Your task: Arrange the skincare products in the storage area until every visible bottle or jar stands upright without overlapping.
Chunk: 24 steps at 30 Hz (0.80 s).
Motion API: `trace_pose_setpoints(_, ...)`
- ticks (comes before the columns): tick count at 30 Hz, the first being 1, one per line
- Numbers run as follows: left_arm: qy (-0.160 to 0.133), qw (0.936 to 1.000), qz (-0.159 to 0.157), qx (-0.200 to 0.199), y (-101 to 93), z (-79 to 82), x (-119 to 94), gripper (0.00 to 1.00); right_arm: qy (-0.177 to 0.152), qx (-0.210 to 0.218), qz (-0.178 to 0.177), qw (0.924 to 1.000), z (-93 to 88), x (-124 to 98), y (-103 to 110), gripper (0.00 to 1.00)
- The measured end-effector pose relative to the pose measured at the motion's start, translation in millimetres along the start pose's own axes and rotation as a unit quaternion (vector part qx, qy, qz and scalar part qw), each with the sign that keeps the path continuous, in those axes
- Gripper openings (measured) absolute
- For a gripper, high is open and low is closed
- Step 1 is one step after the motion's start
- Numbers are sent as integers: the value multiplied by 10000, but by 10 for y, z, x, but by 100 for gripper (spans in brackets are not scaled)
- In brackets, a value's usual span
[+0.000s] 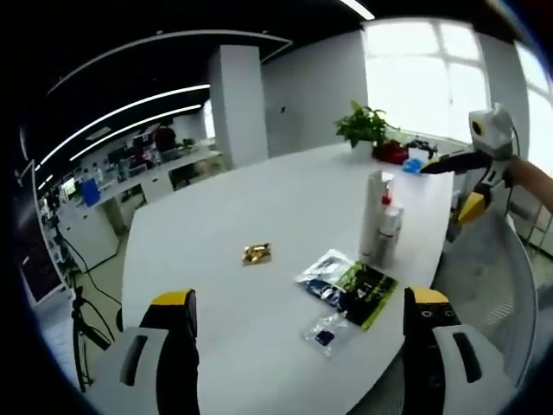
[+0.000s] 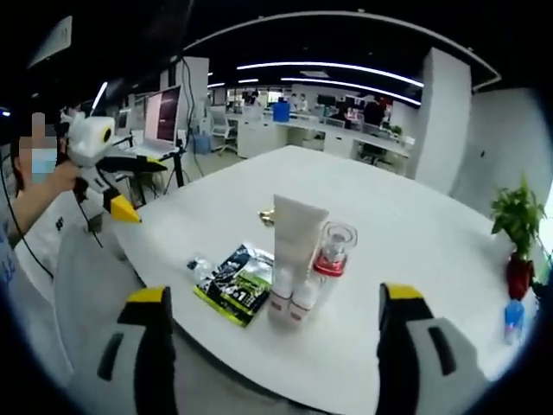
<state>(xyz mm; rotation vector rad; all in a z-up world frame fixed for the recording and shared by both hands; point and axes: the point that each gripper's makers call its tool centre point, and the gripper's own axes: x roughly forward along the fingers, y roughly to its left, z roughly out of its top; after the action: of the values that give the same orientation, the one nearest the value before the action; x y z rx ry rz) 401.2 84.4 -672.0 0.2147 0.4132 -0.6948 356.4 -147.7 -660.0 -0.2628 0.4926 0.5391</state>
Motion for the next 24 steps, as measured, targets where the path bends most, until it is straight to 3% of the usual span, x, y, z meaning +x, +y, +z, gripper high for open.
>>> trace_pose_setpoints(5, 65, 10000, -11, 4, -2, 21, 96, 97, -13, 8, -16, 10000, 32, 1, -93, 100)
trace_pose_setpoints(9, 197, 9997, 170, 4, 47, 11, 158, 97, -2, -50, 97, 9999, -4, 84, -159, 100)
trace_pose_setpoints(24, 305, 9984, 455, 139, 45, 216, 535, 97, -187, -256, 604, 9977, -14, 169, -388, 100)
